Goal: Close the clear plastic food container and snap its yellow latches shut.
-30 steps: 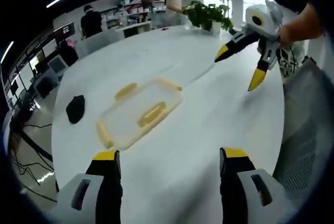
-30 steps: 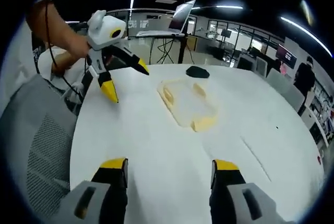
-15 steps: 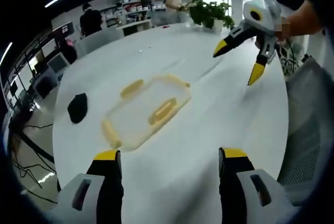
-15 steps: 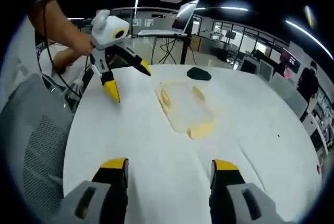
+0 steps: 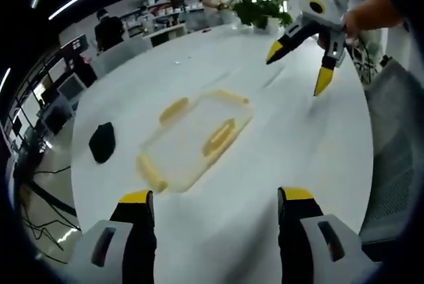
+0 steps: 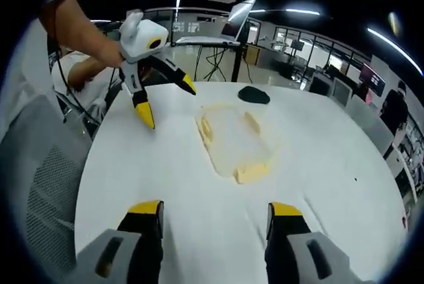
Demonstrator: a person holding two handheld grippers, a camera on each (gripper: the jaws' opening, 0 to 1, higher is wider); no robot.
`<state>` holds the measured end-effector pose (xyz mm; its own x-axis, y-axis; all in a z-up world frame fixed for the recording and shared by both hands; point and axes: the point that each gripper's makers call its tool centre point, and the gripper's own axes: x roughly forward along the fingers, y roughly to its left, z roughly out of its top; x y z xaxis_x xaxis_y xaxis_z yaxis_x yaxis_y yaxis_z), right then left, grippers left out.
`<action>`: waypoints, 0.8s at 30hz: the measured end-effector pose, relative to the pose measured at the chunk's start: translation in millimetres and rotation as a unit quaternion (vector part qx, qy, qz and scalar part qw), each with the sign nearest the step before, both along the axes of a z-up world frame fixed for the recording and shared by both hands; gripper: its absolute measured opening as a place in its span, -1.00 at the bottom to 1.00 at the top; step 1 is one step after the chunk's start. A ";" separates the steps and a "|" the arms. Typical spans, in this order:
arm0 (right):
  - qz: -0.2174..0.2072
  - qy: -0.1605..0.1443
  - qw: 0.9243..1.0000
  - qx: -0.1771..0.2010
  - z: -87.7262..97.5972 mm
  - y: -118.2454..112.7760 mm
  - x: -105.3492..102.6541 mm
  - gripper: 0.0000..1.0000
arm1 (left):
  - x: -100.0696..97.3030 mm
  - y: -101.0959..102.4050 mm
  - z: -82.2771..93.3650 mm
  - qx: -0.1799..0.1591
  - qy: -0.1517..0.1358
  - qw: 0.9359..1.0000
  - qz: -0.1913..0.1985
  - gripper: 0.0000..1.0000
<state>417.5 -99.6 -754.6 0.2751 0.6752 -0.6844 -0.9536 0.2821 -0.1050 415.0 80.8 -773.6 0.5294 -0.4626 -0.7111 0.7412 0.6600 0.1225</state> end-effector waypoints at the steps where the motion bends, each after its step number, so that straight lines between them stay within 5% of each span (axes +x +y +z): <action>1: 0.001 0.000 1.000 0.000 -0.4 1.5 0.6 0.24 | 0.4 0.0 -0.6 0.000 0.000 1.000 -0.003 0.49; 24: 0.035 0.003 0.999 -0.031 -13.9 23.3 20.8 0.19 | 30.2 25.3 -3.8 0.037 -0.008 0.997 -0.065 0.45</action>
